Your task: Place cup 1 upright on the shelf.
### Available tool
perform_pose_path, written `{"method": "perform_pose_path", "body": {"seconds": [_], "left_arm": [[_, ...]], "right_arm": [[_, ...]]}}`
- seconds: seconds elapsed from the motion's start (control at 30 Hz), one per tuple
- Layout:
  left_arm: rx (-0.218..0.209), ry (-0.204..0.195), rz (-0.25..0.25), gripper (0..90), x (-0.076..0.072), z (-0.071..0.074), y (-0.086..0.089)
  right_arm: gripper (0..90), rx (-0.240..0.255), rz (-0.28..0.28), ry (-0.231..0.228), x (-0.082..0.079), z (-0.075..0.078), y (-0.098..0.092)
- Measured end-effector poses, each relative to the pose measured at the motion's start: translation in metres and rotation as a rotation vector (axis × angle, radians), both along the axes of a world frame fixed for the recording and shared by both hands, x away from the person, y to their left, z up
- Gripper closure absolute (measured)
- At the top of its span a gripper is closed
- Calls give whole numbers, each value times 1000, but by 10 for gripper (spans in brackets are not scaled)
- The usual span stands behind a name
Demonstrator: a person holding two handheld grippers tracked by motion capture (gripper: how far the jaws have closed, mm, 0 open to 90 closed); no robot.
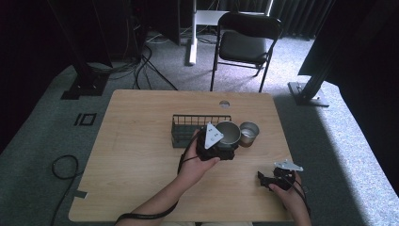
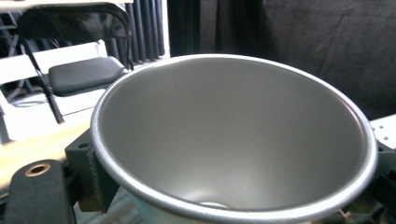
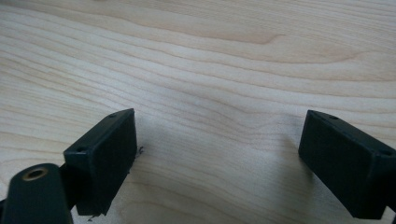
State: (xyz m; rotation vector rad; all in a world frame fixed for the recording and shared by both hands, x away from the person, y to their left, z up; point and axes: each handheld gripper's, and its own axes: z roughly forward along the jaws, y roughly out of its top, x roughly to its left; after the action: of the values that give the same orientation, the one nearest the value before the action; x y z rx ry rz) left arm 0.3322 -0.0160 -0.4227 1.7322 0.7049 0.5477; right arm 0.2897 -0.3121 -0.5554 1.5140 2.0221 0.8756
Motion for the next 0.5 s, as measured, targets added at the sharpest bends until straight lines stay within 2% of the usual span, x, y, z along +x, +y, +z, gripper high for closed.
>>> {"method": "perform_pose_path", "body": {"seconds": [0.17,0.37,0.5], "left_arm": [[-10,-5,38,141,11,9,13],[-21,-3,72,142,19,14,25],[-11,-13,90,142,24,17,32]], "right_arm": [[111,0,0,0,0,0,0],[110,0,0,0,0,0,0],[111,0,0,0,0,0,0]]}}
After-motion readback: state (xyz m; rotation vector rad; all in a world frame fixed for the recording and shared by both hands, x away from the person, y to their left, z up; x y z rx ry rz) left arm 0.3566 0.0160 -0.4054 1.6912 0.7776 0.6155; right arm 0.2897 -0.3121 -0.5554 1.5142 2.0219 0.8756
